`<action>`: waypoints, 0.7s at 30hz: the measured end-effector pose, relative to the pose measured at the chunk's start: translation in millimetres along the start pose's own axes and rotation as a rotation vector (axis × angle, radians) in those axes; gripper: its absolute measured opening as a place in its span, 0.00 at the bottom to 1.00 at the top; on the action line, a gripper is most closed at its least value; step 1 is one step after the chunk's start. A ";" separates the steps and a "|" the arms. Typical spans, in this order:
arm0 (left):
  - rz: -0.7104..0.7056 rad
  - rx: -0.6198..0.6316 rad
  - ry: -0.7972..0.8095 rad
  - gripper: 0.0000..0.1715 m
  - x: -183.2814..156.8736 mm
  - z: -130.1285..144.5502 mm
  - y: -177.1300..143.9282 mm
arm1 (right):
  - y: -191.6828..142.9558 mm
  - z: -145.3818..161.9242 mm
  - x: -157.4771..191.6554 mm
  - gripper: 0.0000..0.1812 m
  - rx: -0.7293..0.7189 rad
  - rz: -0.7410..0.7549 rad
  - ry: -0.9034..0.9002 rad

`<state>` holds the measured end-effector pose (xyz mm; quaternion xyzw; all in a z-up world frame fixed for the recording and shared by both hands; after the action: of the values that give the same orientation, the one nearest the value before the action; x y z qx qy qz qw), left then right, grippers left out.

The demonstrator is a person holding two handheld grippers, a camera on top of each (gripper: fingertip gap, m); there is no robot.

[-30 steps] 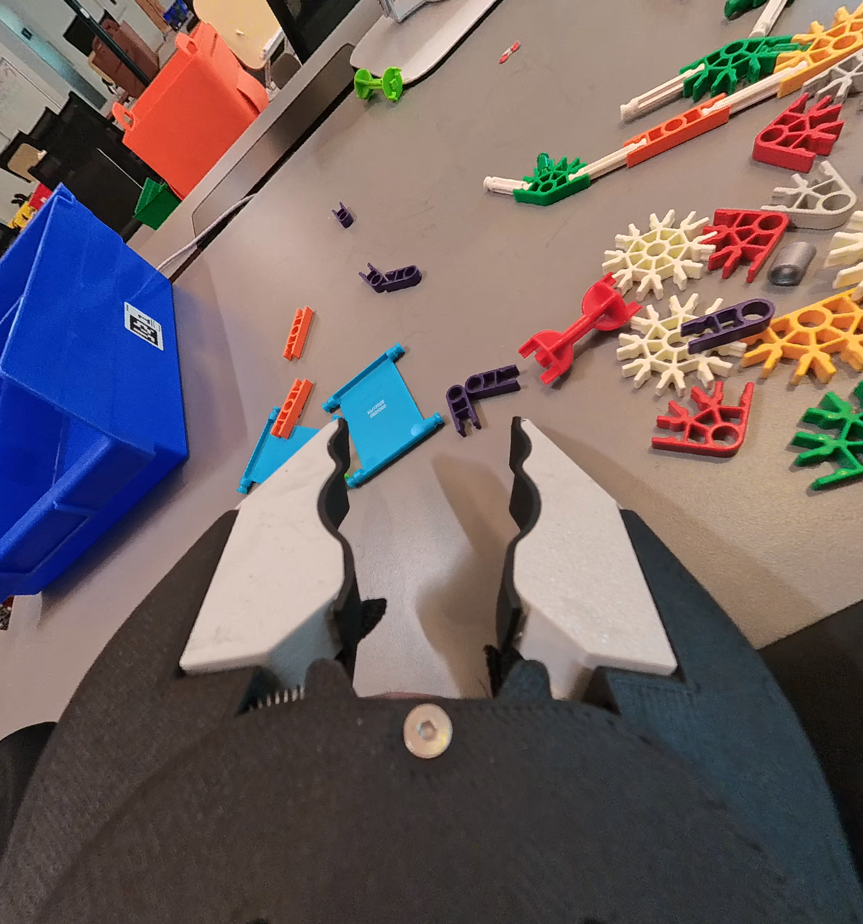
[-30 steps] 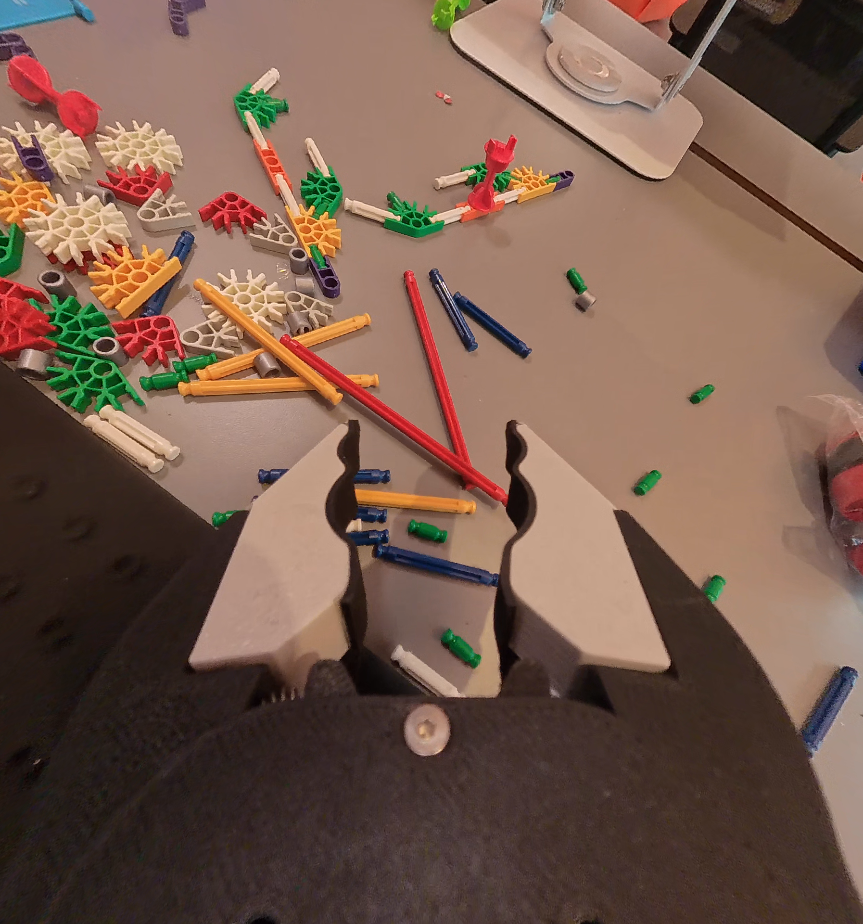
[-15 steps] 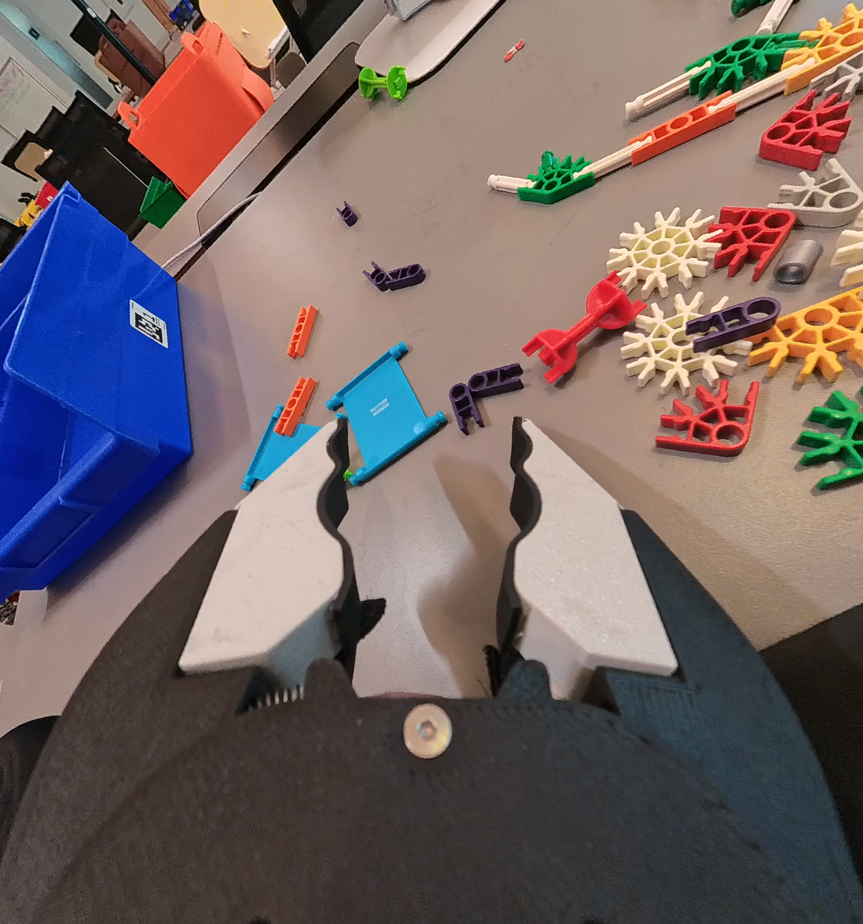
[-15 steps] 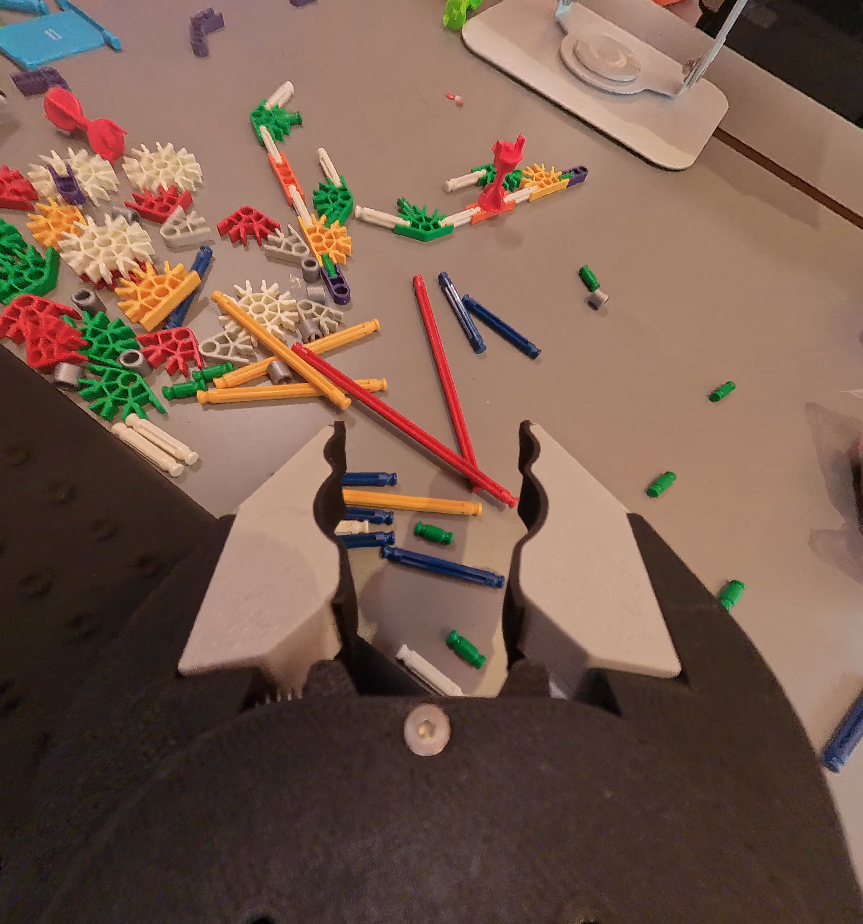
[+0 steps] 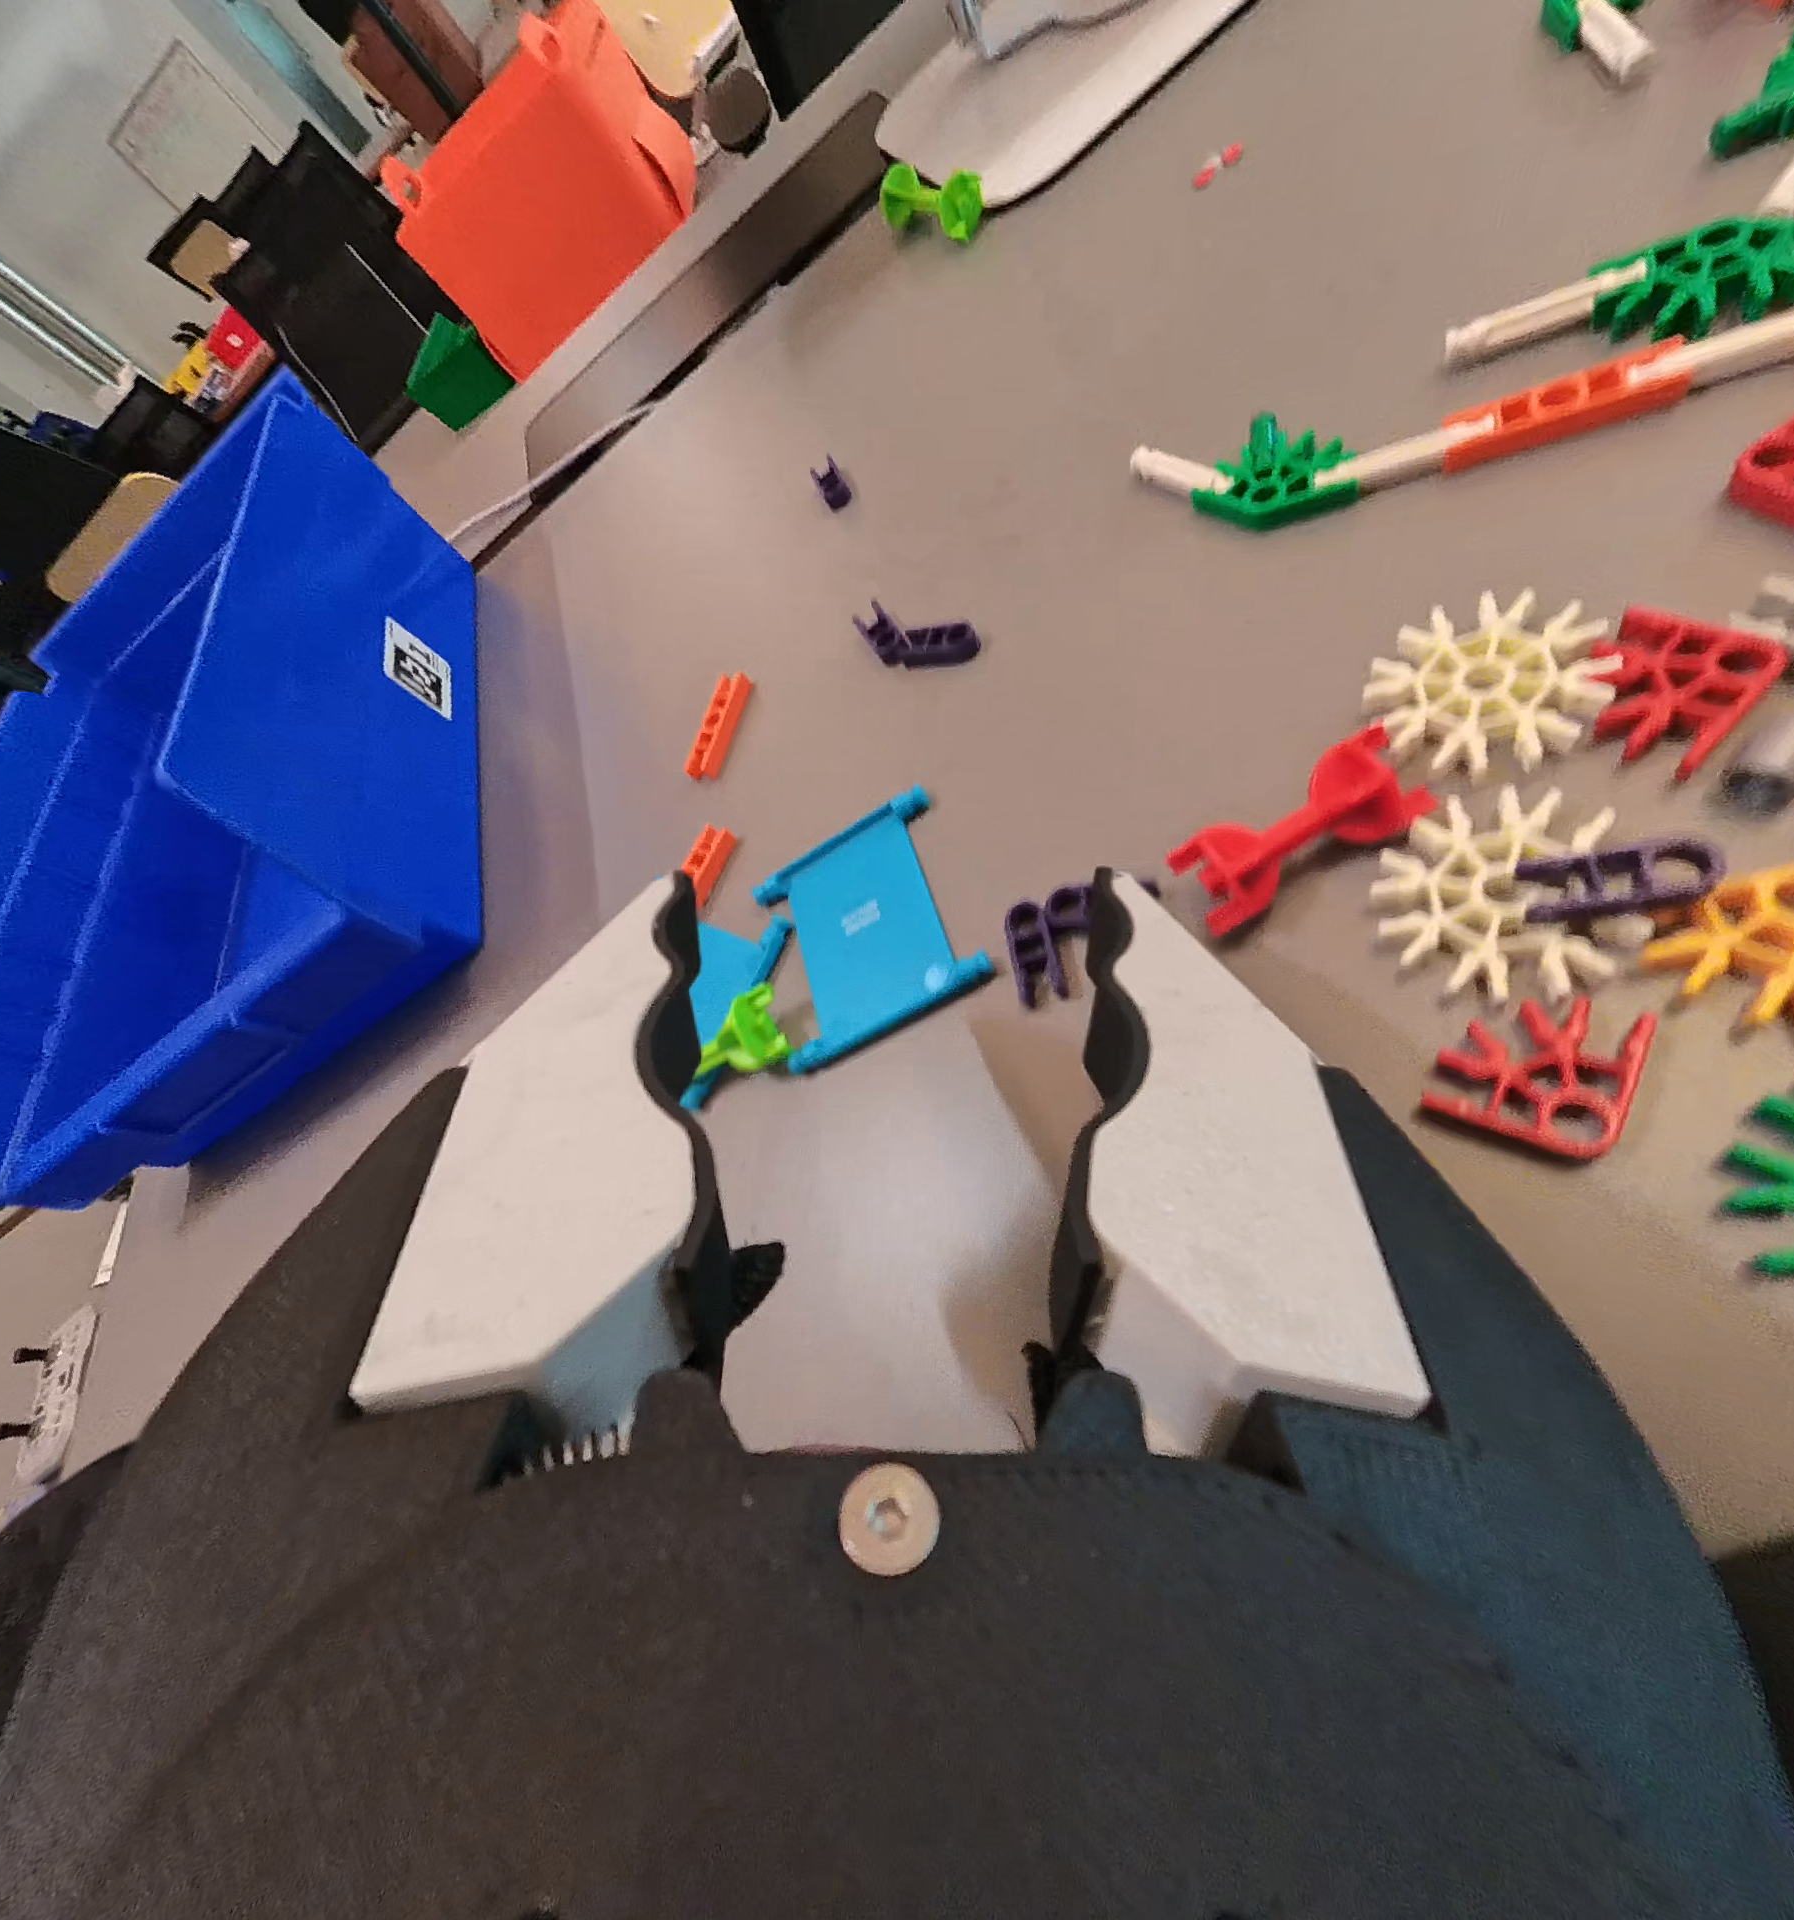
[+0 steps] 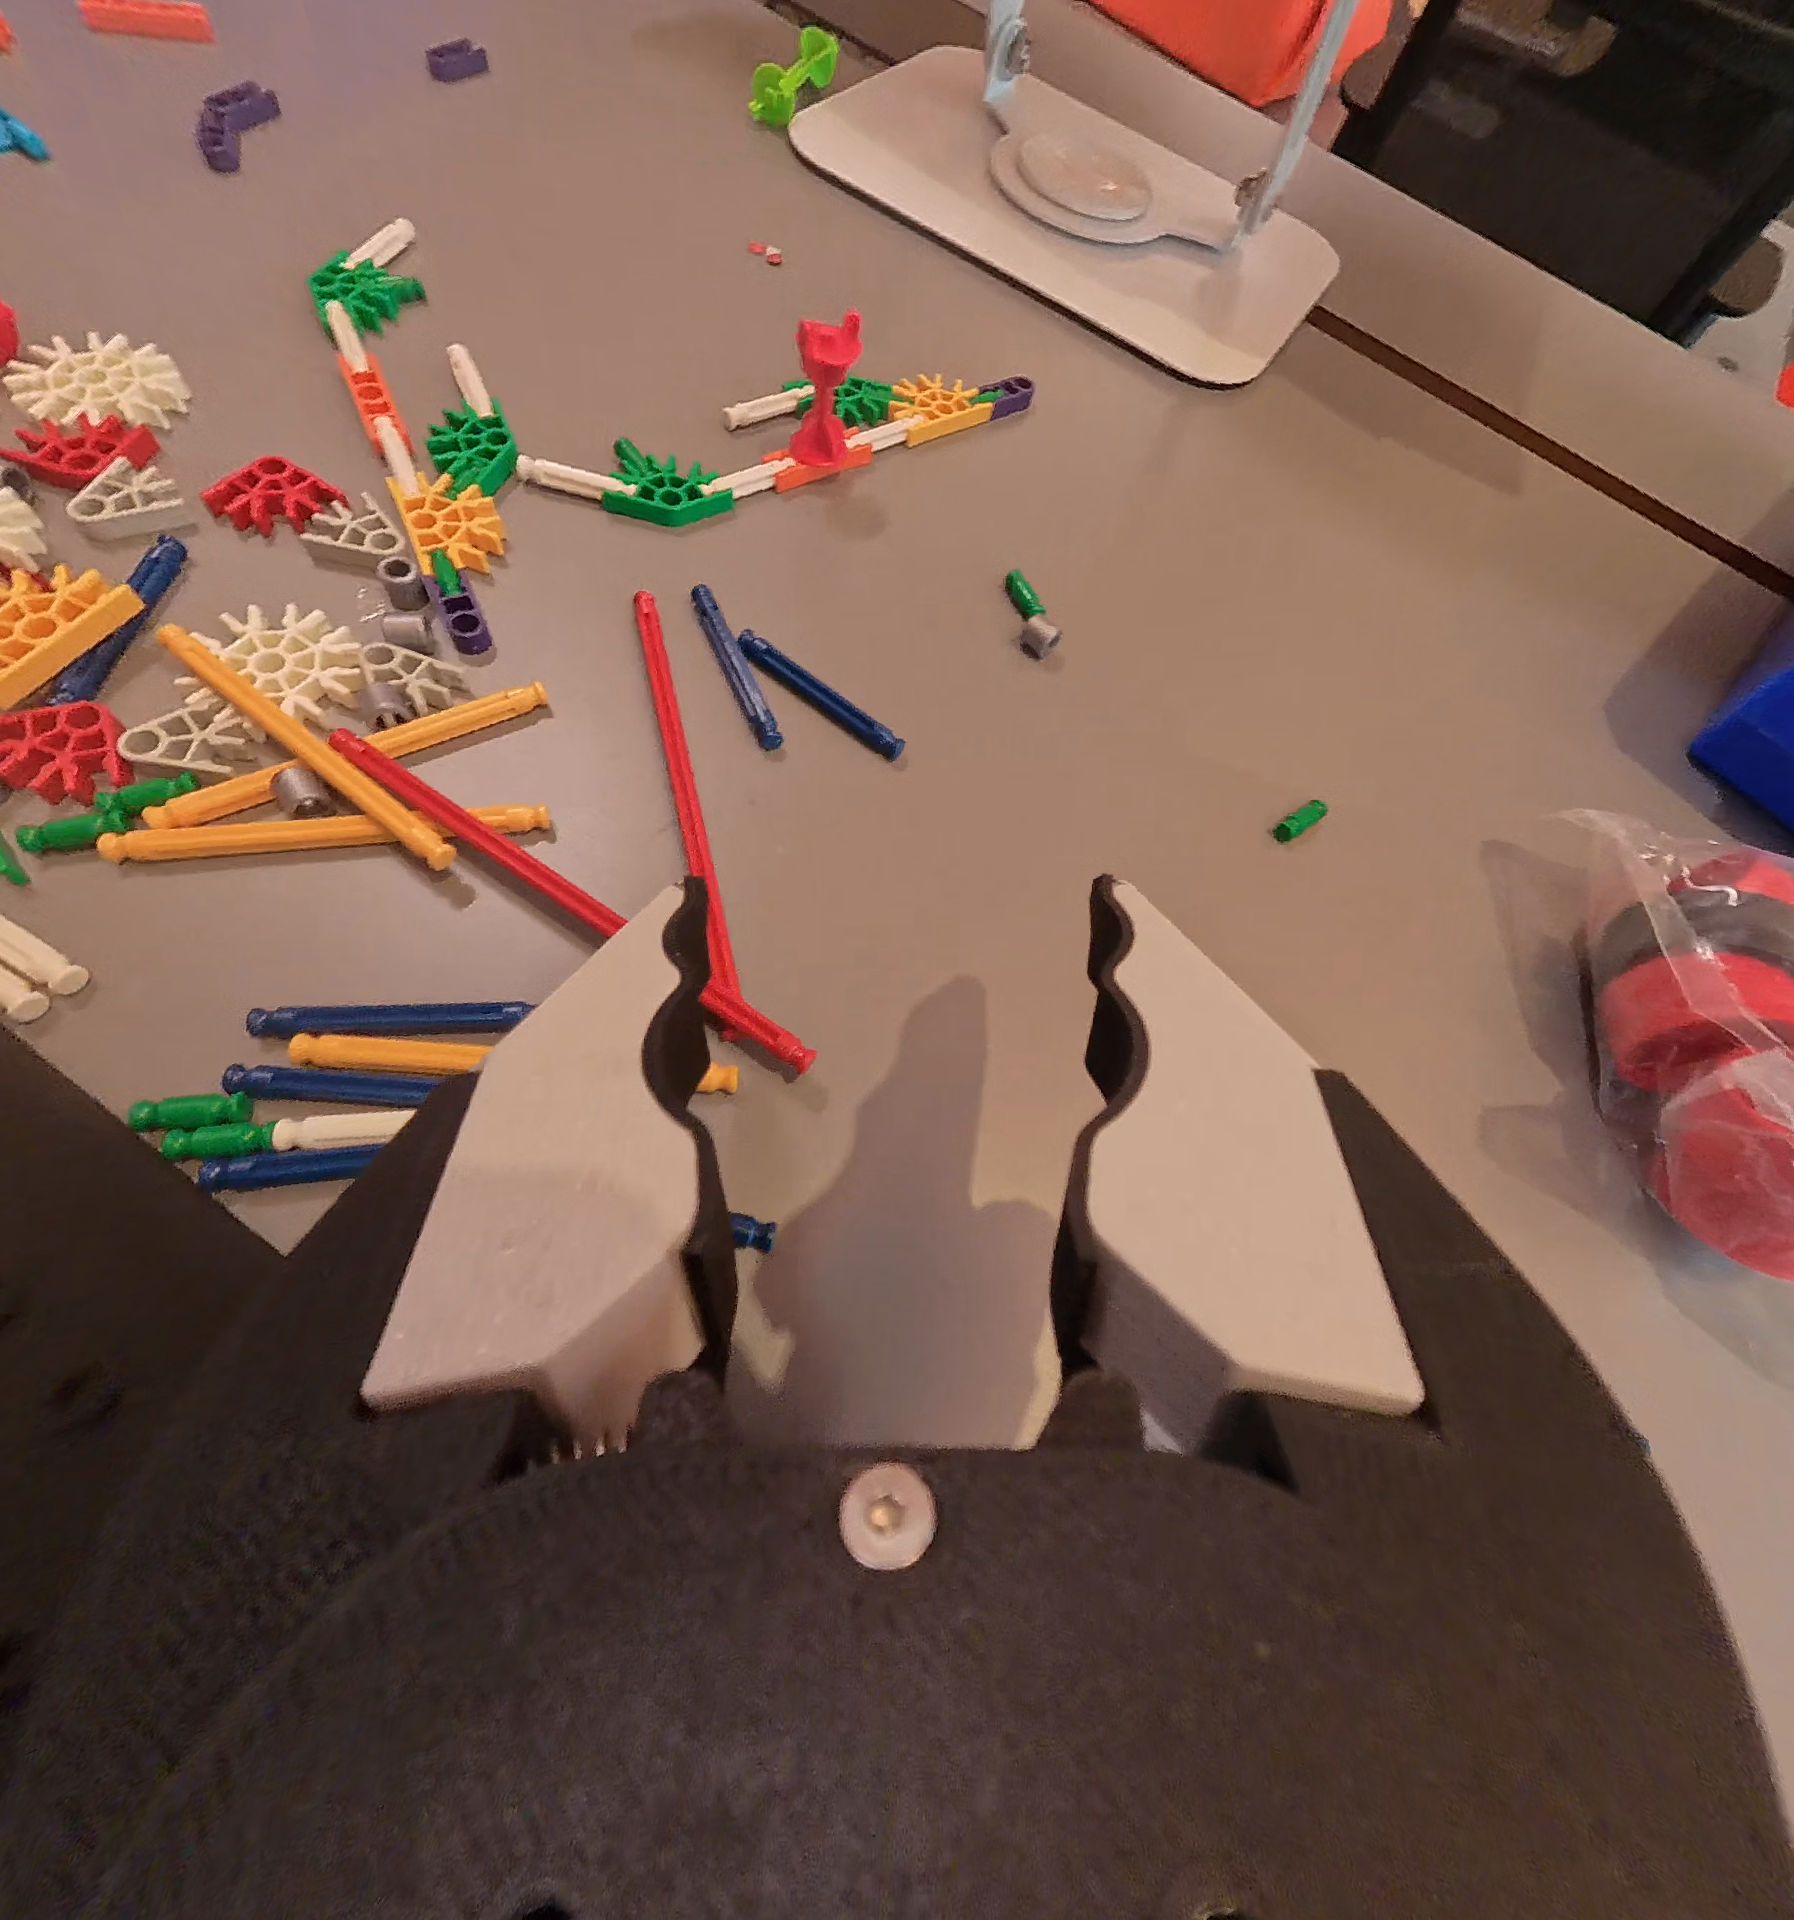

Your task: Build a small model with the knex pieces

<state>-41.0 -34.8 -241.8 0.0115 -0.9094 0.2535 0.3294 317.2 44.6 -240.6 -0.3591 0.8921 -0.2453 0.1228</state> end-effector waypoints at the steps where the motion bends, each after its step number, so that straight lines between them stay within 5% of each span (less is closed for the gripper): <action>1: -0.003 -0.001 -0.011 0.43 -2.1 -5.0 3.7 | 0.8 0.8 1.1 0.40 0.005 -0.014 -0.004; 7: -0.038 0.035 0.085 0.43 -15.2 -12.4 14.2 | 8.9 3.4 -9.3 0.42 0.004 -0.036 -0.033; 21: -0.079 0.078 -0.022 0.49 -0.7 -2.7 17.7 | 8.4 -0.1 -16.7 0.48 -0.041 -0.035 0.009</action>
<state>-42.2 -18.2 -248.4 0.0629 -0.9014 0.2754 0.3282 324.2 61.5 -244.2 -0.3759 0.8911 -0.2306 0.1070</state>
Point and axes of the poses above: each gripper's, where its closed fingertips meet, y out along the fingers, z out of its underside, x = y × z across the jaws, the point moved 1 cm from there along -y, back along the fingers, and after that the axes turned 9 degrees about y, right-handed, at the moved point
